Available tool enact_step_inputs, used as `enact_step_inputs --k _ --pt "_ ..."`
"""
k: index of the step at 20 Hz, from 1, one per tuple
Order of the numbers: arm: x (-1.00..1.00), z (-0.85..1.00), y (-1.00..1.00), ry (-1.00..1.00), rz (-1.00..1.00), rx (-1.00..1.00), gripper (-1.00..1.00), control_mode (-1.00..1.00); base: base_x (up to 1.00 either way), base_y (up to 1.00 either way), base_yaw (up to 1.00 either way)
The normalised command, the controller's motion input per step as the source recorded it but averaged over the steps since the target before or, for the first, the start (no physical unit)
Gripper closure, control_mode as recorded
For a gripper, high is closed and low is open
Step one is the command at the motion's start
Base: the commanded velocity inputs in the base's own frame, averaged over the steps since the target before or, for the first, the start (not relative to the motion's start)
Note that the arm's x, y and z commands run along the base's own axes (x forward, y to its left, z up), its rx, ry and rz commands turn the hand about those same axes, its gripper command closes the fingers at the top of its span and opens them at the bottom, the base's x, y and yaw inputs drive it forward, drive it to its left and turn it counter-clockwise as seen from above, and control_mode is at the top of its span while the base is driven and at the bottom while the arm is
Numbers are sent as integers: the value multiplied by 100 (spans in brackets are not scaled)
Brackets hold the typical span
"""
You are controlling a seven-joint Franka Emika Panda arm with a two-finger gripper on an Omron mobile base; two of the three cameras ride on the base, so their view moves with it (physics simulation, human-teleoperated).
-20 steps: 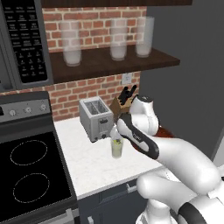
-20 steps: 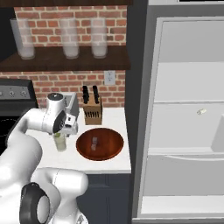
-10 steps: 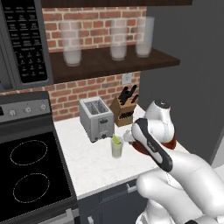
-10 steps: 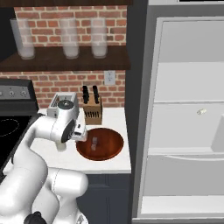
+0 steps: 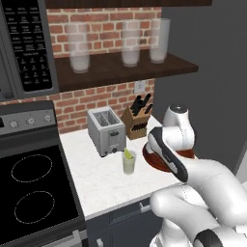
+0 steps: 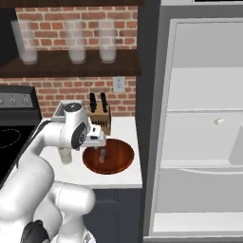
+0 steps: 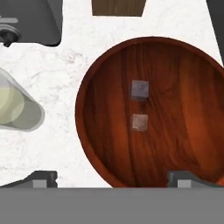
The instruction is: Grab a lemon wedge from the fridge and one ice cube from the ice bowl, and put them in the glass of lemonade.
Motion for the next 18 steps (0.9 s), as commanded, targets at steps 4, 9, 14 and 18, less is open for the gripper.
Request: enact_step_inputs --k 4,9,14,18 --pt "28 -5 -34 -1 9 2 -100 -100 0 0 0" --pt "19 -35 -23 1 11 5 -100 -100 0 0 0" --pt "15 -49 -4 17 4 0 -100 -100 0 0 0" --pt "1 -34 2 13 0 -2 -100 -100 0 0 0"
